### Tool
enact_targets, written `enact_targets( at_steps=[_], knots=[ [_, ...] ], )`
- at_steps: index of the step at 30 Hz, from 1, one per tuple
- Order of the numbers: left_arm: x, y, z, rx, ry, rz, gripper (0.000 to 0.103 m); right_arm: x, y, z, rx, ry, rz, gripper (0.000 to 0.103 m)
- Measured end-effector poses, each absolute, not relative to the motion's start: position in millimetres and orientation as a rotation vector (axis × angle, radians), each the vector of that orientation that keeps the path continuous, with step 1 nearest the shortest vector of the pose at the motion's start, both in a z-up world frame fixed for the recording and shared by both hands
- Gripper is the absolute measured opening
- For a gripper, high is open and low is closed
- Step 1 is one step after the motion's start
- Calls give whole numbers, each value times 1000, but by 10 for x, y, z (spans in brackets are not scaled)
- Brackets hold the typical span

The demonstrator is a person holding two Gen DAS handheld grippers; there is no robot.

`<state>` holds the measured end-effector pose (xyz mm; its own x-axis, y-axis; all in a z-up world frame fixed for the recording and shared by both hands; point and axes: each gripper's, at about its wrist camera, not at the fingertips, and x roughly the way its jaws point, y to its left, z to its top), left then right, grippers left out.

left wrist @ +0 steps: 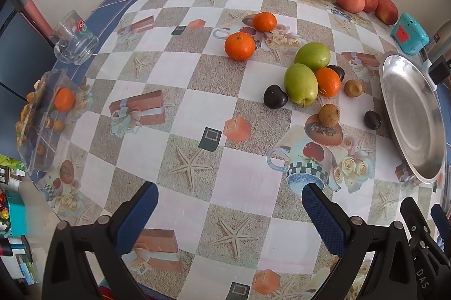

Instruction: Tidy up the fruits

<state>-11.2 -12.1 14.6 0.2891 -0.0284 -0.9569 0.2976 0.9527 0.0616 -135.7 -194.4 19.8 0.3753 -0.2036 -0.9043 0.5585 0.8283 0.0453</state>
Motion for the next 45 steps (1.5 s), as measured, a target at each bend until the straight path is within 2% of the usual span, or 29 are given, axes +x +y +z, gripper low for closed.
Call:
enact_targets(
  at_steps=[27,34,45],
  knots=[
    [-34,-70,133,245,1258,-210,103,-1341,-1918,273,372,1091,-499,92],
    [178,-13,238,148,1182,-201,103,-1255,-1844,367,382,1055,-453,92],
    [523,111,163,22,1187,-190,103,-787,-1566,387,426,1007,-244,92]
  ],
)
